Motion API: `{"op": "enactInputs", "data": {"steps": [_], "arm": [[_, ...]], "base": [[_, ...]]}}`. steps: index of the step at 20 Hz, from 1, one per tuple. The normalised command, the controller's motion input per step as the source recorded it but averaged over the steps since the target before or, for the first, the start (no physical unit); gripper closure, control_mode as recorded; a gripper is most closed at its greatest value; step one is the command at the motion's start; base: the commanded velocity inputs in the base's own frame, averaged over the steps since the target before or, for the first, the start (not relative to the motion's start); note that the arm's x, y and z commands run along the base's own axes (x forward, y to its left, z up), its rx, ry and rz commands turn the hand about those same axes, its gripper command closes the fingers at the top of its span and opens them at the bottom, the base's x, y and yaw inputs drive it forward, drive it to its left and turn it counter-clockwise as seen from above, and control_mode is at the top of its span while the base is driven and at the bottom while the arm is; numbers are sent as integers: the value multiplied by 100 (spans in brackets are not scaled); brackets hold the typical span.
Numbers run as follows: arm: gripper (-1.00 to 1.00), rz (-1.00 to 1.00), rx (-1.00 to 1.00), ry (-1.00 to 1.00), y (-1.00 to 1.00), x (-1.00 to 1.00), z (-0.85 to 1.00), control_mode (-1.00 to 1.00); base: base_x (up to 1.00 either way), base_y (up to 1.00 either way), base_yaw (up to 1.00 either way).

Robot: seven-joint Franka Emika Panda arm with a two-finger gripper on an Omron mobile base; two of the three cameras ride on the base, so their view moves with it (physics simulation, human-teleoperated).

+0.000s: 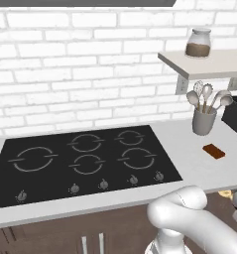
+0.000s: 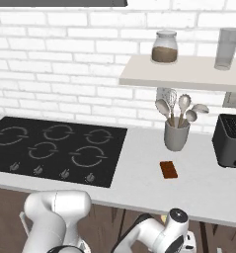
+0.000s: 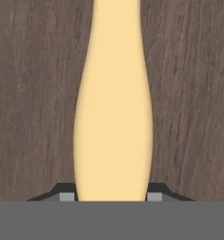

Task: Pick the pizza cutter from the drawer and place it on the counter.

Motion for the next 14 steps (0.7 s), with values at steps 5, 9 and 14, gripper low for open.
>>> {"op": "enactInputs", "data": {"steps": [5, 9, 14], "arm": [[100, 0, 0, 0, 0, -2, 0, -100], [100, 0, 0, 0, -15, -26, 7, -100], [100, -1, 0, 1, -40, -55, 39, -100]], "base": [[0, 0, 0], [0, 0, 0], [0, 0, 0]]}}
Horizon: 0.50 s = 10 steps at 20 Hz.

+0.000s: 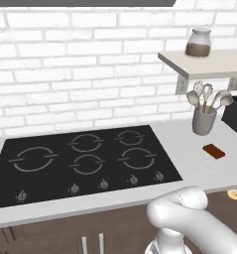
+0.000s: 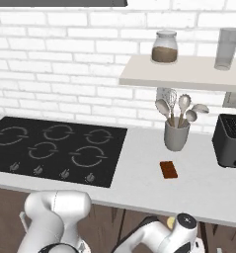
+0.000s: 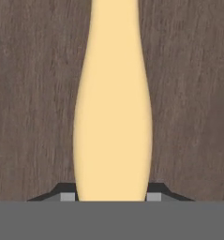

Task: Pick the pizza cutter from the drawer and place it on the counter.

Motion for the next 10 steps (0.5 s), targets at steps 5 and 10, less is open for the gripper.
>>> {"op": "enactInputs", "data": {"steps": [5, 10], "arm": [[100, 0, 0, 10, -30, -39, 46, -100], [100, 0, 0, 3, 0, -16, 55, -100]], "base": [[0, 0, 0], [0, 0, 0]]}}
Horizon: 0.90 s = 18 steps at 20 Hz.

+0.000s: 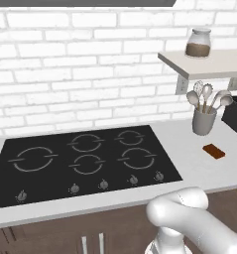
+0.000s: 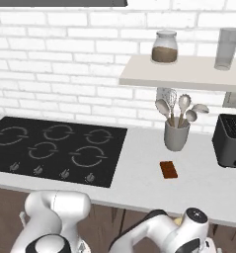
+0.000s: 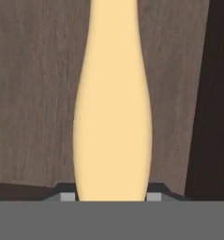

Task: Pick the pizza cutter from the drawer and place it on the counter.

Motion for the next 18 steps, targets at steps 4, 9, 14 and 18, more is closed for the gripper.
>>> {"op": "enactInputs", "data": {"steps": [4, 9, 14, 18], "arm": [[100, 0, 0, 2, 0, -18, 60, -100], [100, -1, 0, 5, -7, -54, 47, -100], [100, -2, 0, 8, 0, -20, 61, -100], [100, -1, 0, 7, 0, -14, 64, -100]], "base": [[0, 0, 0], [0, 0, 0], [0, 0, 0], [0, 0, 0]]}}
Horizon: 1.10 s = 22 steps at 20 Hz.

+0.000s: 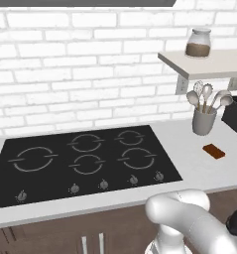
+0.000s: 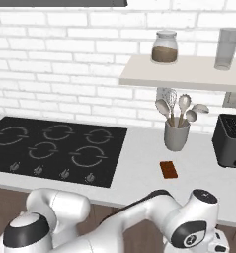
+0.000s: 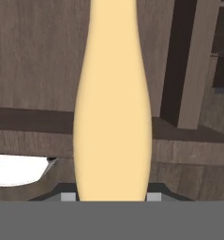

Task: Pick the pizza cutter from the drawer and place it on the counter.

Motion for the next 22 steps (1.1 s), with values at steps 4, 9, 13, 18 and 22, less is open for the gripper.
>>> {"op": "enactInputs", "data": {"steps": [4, 9, 13, 18, 22], "arm": [[100, 0, 0, 2, 23, 0, 75, -100], [100, 0, 0, -4, 44, 0, 67, -100], [100, 0, 0, -11, 71, 14, 43, -100], [100, 0, 0, -7, 84, 39, 13, -100], [100, 0, 2, -1, 72, 66, -1, -100]], "base": [[0, 0, 0], [0, 0, 0], [0, 0, 0], [0, 0, 0], [0, 0, 0]]}}
